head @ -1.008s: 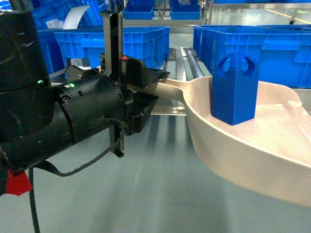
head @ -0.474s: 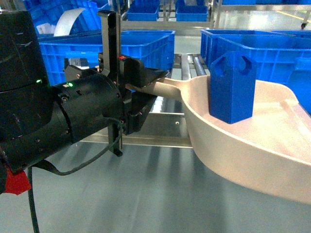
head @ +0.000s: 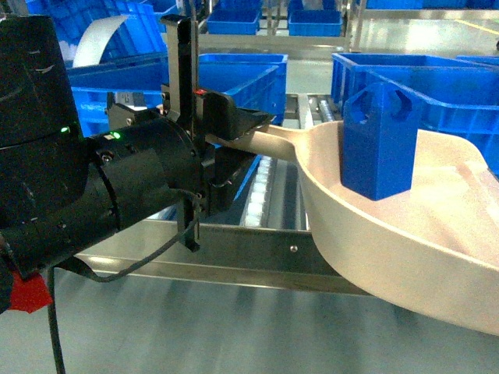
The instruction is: Place part in tray to right shelf
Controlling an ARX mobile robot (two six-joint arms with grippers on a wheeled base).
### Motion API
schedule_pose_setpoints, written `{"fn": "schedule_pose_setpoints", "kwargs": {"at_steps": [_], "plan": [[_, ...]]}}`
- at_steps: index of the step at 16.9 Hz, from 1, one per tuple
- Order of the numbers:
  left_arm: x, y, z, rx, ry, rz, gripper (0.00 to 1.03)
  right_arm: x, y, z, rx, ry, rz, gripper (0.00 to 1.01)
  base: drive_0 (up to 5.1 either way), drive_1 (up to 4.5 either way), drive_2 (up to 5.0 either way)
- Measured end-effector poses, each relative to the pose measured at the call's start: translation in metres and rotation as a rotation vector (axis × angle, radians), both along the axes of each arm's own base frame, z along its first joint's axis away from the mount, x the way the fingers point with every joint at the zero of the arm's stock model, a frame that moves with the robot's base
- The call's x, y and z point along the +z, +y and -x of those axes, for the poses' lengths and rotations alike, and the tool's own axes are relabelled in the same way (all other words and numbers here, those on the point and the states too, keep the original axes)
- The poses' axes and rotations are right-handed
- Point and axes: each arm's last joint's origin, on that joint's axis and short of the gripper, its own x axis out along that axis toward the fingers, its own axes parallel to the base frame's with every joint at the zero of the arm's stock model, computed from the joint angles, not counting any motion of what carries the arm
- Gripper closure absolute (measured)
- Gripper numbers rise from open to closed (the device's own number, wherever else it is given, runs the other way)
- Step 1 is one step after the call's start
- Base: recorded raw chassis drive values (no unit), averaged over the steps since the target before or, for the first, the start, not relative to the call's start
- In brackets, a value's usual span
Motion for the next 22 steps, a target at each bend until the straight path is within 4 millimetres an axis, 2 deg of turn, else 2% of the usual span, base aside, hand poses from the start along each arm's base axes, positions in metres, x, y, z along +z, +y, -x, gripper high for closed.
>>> {"fn": "schedule_pose_setpoints", "kwargs": {"at_steps": [3, 22], "plan": [[-0.0002, 0.0001, -0.0001, 0.002, 0.001, 0.0, 0.87, 0.0003, -0.0004, 0.0003, -0.002, -0.002, -0.002, 0.03, -3.2, 4.88, -1.8], [-0.0001, -0.0007, 0.0003, 0.0, 0.001, 0.0, 0.87, -0.0002, 0.0, 0.0, -0.002, 0.001, 0.001, 0.03, 0.0, -0.02, 0.0]]}}
